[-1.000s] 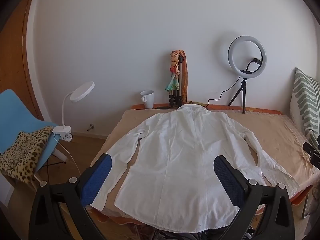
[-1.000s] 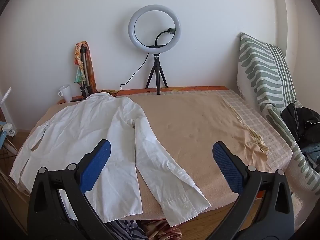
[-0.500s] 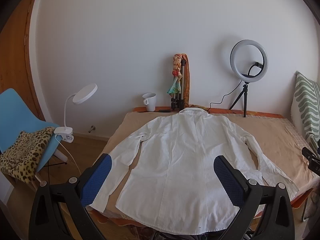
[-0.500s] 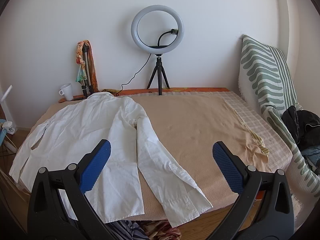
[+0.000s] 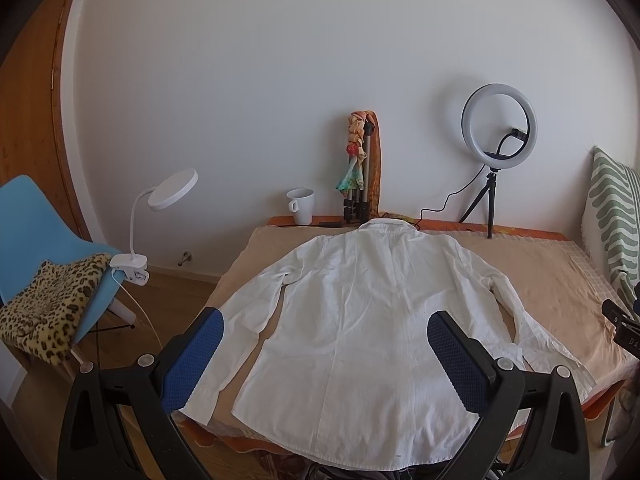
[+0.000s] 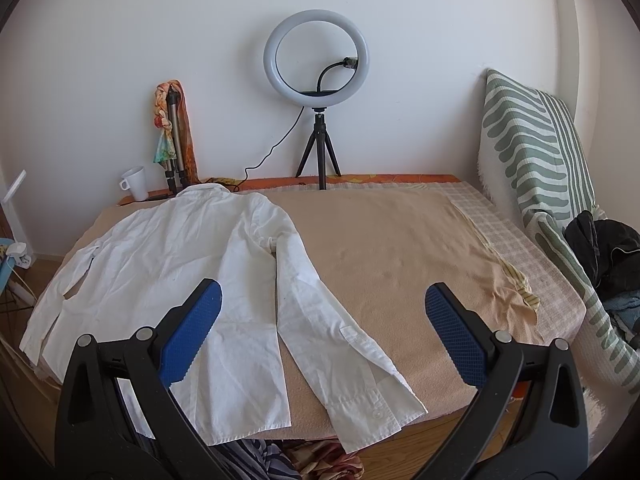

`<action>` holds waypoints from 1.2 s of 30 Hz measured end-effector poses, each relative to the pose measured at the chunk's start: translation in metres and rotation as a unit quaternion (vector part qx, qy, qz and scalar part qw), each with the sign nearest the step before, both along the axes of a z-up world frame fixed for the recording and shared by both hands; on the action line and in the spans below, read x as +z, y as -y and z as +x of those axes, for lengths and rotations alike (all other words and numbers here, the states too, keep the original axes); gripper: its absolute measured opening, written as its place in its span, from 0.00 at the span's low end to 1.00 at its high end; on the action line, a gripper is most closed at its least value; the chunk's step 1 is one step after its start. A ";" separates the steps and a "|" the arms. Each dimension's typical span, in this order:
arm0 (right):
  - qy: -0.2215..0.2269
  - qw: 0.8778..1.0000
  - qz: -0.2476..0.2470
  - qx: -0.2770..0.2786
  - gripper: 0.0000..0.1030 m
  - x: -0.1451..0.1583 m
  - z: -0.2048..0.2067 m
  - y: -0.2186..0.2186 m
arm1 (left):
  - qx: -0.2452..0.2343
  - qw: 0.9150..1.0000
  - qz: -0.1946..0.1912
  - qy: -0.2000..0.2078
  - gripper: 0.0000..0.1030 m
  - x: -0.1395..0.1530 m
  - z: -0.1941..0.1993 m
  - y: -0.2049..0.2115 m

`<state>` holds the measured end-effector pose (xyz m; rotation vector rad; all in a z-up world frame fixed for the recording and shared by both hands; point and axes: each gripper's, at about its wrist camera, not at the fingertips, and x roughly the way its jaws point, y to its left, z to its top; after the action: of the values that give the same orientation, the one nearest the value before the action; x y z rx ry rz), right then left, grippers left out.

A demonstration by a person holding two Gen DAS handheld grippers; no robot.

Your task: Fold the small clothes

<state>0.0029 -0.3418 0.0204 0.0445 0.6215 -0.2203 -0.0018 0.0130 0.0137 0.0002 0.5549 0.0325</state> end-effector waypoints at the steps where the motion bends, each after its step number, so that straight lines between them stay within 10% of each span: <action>1: 0.001 1.000 0.000 0.000 1.00 0.000 0.000 0.000 | 0.000 1.000 0.000 0.000 1.00 0.001 0.000 0.000; 36: 0.003 1.000 -0.001 0.002 1.00 0.003 -0.005 -0.003 | 0.001 1.000 0.000 0.011 1.00 0.005 -0.010 0.002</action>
<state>-0.0023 -0.3388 0.0233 0.0428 0.6157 -0.2167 -0.0122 0.0106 0.0188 -0.0004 0.5328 0.0354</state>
